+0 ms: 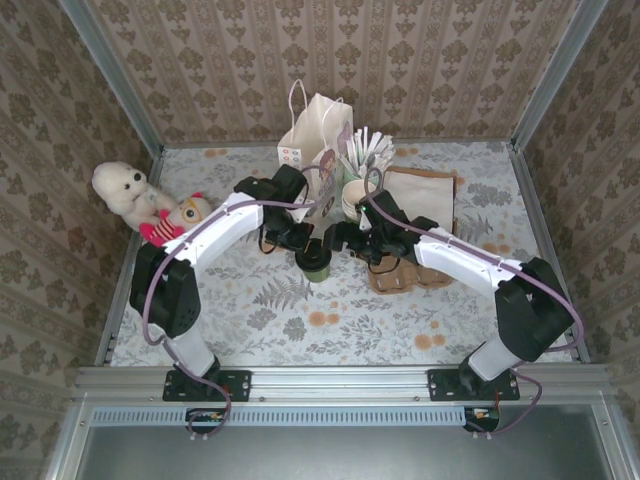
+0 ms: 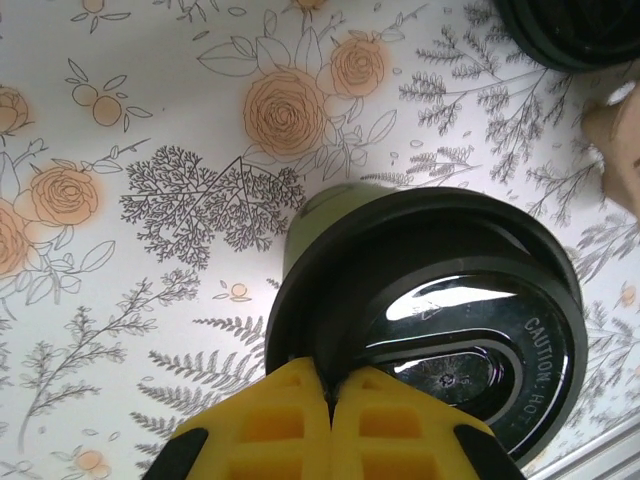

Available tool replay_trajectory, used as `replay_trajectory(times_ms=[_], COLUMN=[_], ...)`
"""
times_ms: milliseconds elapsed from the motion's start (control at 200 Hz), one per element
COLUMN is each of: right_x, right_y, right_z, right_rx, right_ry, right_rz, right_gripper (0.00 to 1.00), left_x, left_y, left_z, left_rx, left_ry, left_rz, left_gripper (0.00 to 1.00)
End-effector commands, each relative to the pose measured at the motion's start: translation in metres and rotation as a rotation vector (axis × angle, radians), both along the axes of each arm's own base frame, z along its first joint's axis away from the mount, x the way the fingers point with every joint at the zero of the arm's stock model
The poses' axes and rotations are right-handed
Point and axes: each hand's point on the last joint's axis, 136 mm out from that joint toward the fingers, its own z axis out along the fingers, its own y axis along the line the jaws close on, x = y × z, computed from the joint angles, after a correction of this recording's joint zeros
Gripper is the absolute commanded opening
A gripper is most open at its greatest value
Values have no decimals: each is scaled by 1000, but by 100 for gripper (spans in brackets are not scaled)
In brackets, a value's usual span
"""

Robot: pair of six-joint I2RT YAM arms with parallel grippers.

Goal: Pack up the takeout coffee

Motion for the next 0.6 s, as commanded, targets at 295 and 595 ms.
replay_trajectory(times_ms=[295,595], right_x=[5,0], right_y=[-13,-20], right_z=[-43,-61], right_rx=[-52,-103], right_ry=[114,141], right_rz=[-149,-153], right_gripper=[85,86], left_x=[-6,-16], left_y=[-1,0], left_z=[7,-11], left_rx=[62,75], left_ry=[3,22], left_rz=[-128,-141], left_gripper=[0,0])
